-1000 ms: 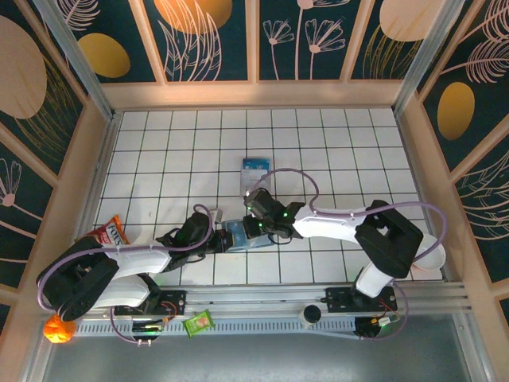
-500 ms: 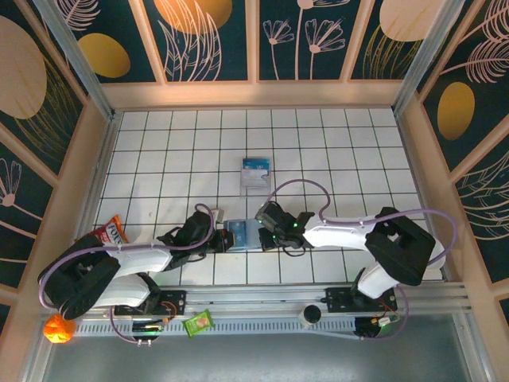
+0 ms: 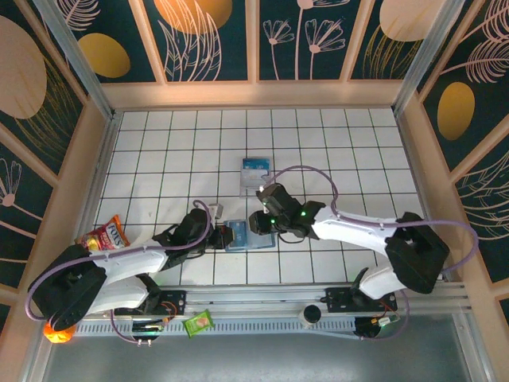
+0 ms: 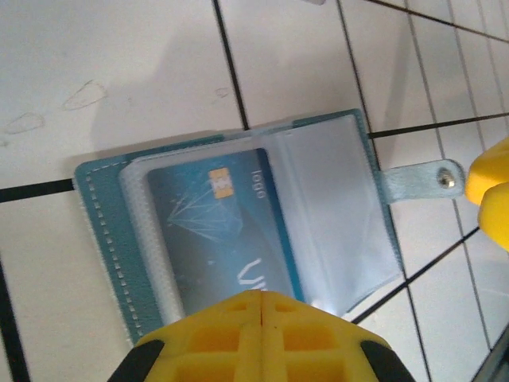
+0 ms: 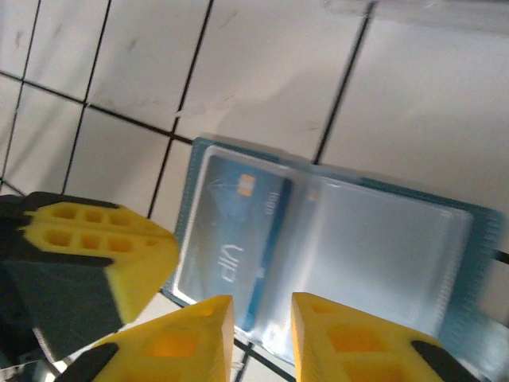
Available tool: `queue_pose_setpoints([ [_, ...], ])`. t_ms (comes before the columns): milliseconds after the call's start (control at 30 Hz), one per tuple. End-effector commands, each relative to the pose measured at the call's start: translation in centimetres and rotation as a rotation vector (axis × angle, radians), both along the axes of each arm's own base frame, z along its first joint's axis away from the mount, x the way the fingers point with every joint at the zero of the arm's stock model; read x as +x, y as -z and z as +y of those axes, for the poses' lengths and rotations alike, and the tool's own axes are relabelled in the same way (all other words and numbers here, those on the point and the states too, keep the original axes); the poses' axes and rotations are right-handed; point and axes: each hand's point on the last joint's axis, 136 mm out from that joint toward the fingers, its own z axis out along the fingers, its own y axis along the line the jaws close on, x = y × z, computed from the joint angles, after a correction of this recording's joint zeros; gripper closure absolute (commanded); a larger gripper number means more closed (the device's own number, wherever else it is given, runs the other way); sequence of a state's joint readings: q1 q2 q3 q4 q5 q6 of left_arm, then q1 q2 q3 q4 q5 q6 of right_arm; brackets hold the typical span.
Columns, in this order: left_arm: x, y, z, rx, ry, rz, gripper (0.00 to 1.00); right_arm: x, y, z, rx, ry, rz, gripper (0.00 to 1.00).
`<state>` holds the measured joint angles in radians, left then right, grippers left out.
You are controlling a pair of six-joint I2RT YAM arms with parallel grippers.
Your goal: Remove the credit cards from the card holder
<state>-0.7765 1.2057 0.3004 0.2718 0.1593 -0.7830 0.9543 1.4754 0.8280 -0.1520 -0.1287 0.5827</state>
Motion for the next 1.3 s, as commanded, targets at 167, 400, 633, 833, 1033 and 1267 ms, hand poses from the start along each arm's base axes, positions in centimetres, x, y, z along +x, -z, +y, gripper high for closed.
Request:
queue_pose_setpoints([
  [167,0.5,1.7,0.7,0.095,-0.015,0.017,1.0,-0.6,1.3,4.0,0.095,-0.104,0.099,0.69],
  [400,0.2,2.3,0.9,0.098,-0.016,0.031,1.0,-0.1,2.6,4.4,0.099,-0.08,0.128,0.69],
  [633,0.0,2.3,1.1,0.091,-0.02,0.03,1.0,0.3,3.8,3.9,0.072,-0.042,0.14,0.7],
  [833,0.0,2.3,1.1,0.092,-0.019,0.03,1.0,0.4,4.9,3.7,0.048,-0.02,0.158,0.71],
  [1033,-0.1,2.5,1.1,0.093,-0.018,0.031,1.0,0.5,5.4,3.2,0.029,0.001,0.162,0.72],
  [1267,-0.2,2.6,1.2,0.095,-0.018,0.034,1.0,0.6,5.8,2.2,-0.02,0.04,0.147,0.72],
])
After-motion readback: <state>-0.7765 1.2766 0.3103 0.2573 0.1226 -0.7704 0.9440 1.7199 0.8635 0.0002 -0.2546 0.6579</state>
